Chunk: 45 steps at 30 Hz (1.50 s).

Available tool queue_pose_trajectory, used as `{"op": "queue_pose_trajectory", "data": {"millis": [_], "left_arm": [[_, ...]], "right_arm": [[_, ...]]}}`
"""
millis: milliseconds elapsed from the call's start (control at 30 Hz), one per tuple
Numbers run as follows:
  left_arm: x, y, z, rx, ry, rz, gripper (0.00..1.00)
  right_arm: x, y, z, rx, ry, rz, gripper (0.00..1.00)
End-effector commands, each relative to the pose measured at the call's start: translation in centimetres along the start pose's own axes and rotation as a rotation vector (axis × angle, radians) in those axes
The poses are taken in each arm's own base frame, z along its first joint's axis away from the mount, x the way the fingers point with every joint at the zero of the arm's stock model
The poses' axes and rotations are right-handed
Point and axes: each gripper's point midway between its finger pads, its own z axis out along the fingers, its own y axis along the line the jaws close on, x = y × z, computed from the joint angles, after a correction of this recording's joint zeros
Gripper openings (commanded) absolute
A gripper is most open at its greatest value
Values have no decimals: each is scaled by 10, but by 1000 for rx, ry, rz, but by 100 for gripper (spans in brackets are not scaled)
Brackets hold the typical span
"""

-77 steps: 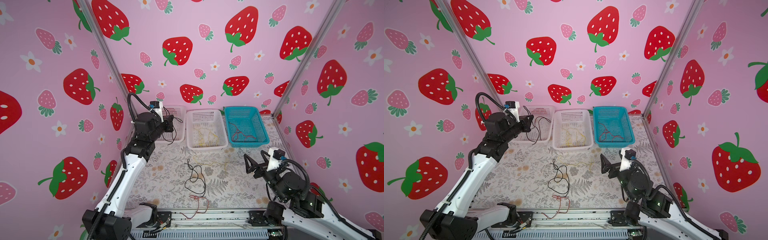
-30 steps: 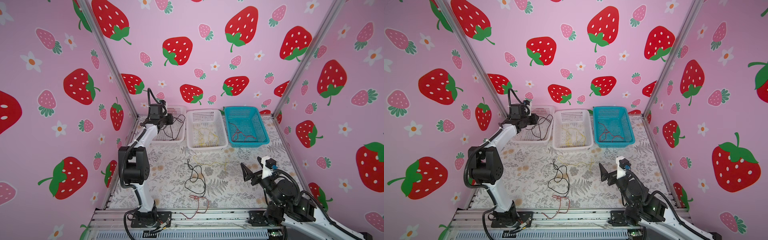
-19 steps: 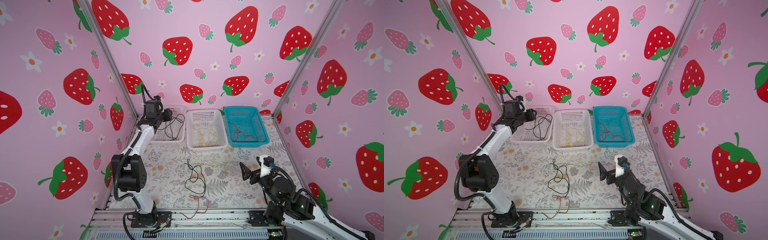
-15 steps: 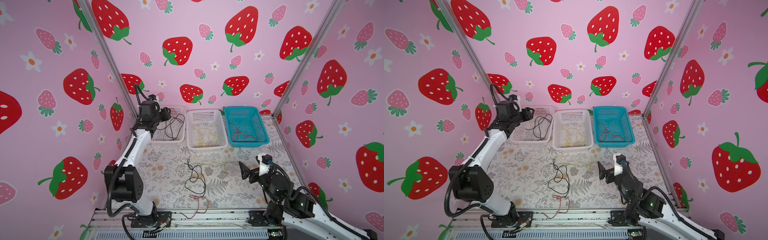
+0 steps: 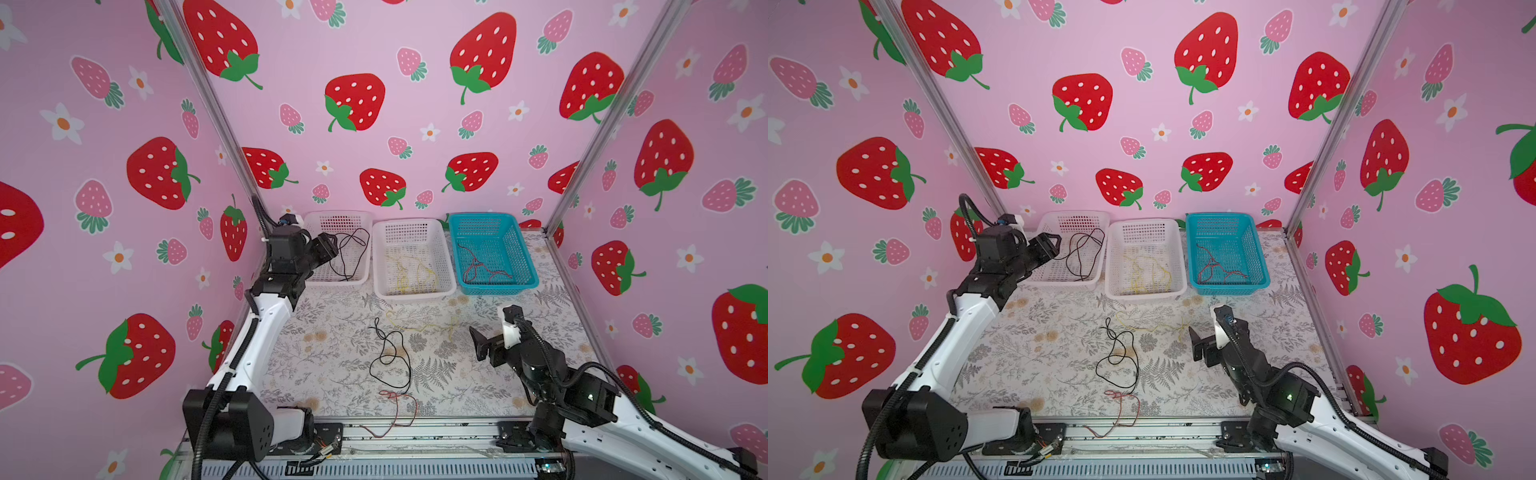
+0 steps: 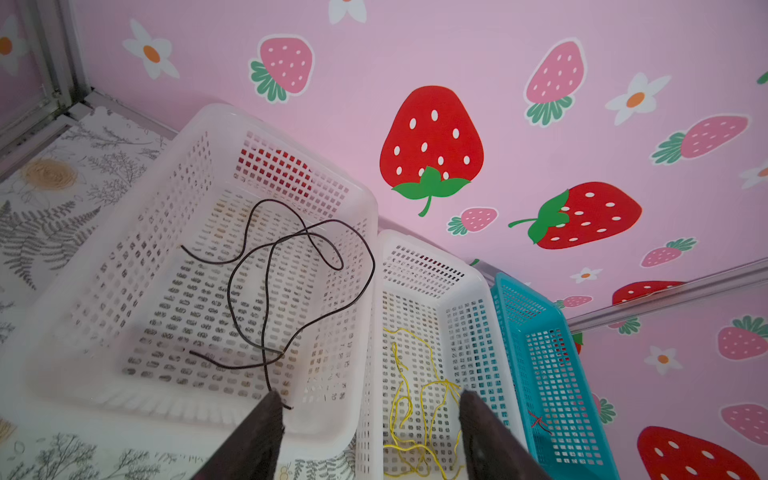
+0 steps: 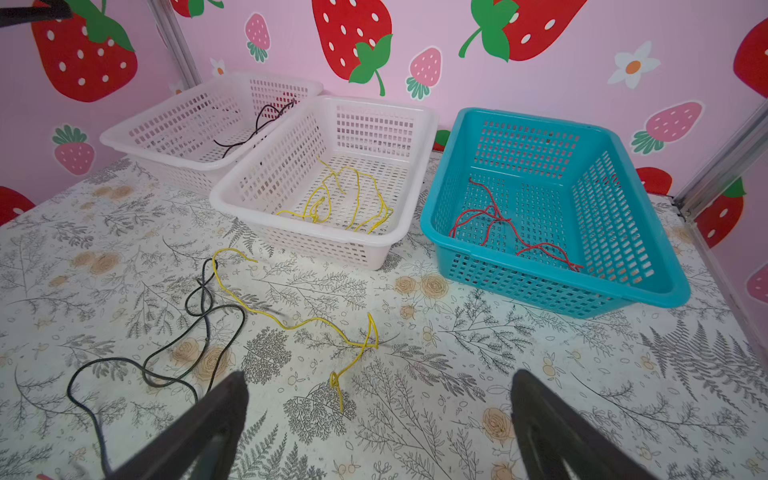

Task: Untangle the cables
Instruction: 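Withdraw the left gripper while the right reaches toward the yellow wire on the table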

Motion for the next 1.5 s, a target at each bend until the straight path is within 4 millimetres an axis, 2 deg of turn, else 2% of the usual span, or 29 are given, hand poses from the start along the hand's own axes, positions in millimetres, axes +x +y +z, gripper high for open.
{"op": "queue_pose_trajectory", "data": {"millis": [0,133,167,267,433,600,700,767,933,1000,1167,1300,1467], "left_arm": [[10,8,-27,-46,-8,-64,75],[35,16,-54,-44,0,-35,87],[39,18,-61,-49,-6,-31,99],[56,23,-79,-51,-12,5,99],[100,31,-95,-33,64,61,99],[125,49,-101,-126,99,209,99],[138,44,-98,-106,148,251,99],[140,44,-97,-112,161,236,99],[141,42,-105,-93,130,263,99],[148,37,-110,-63,139,297,99],[158,46,-115,-123,139,431,99],[165,38,-113,-70,154,417,99],[170,41,-110,-87,188,425,99]], "right_arm": [[-4,-3,0,19,15,20,99],[-1,0,7,30,42,99,99],[0,2,9,27,49,124,99],[7,13,18,1,72,159,99],[27,19,34,13,149,210,99],[41,21,49,32,216,249,99],[46,16,57,79,230,286,99],[48,13,60,104,240,339,99],[69,11,76,150,340,430,99],[73,10,81,162,369,446,99],[75,3,92,199,388,500,99],[79,5,106,171,410,551,93],[85,14,122,118,430,509,87]]}}
